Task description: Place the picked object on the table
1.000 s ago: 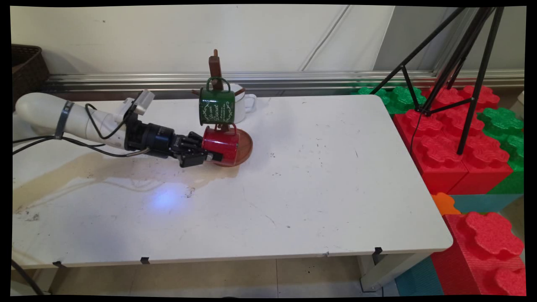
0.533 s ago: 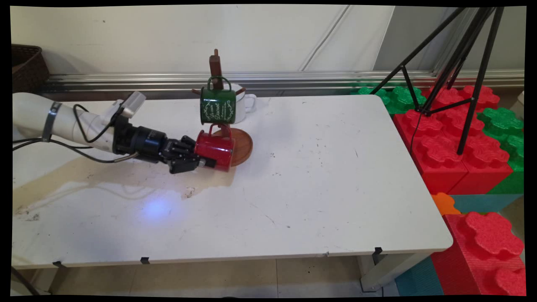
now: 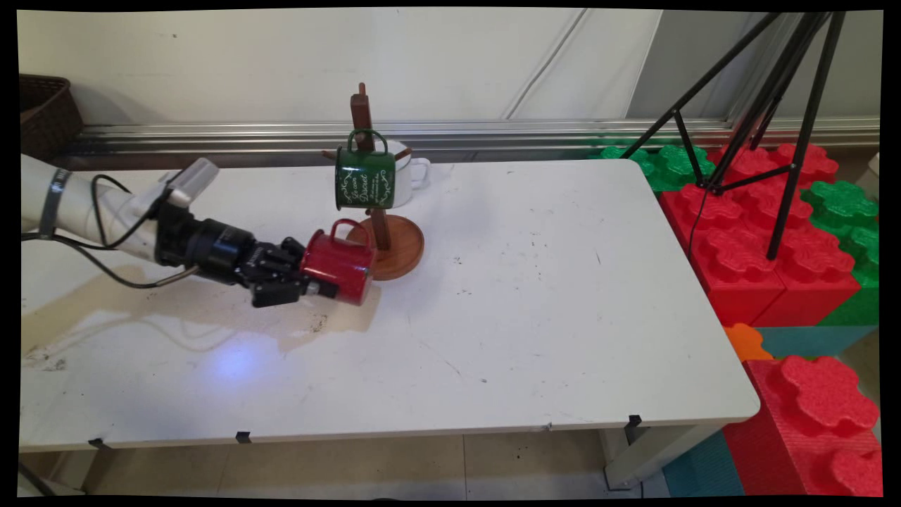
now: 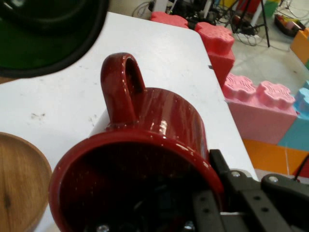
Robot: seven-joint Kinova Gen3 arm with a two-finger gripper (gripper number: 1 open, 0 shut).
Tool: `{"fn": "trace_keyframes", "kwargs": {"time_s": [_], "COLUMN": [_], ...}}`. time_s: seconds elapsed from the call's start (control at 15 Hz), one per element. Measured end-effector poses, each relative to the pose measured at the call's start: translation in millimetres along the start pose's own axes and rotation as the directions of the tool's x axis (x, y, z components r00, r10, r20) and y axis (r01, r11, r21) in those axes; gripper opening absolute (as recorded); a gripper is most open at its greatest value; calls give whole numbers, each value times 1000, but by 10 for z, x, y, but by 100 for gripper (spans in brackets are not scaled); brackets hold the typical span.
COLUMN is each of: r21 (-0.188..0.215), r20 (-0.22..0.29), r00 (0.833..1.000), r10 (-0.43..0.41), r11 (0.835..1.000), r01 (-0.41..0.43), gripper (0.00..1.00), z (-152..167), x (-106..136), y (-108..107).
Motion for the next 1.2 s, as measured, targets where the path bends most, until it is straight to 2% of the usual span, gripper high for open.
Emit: {"fn": "trace_keyframes", "kwargs": {"time_s": [0.6,1.2], "r21": [-25,6], "r20": [46,107], "r00": [997,989], "r10": [54,102], "r11": [998,995], "r01": [-53,-104], "gripper": [0,0], "z": [-380,-845], "x": [18,50], "y": [155,222]}}
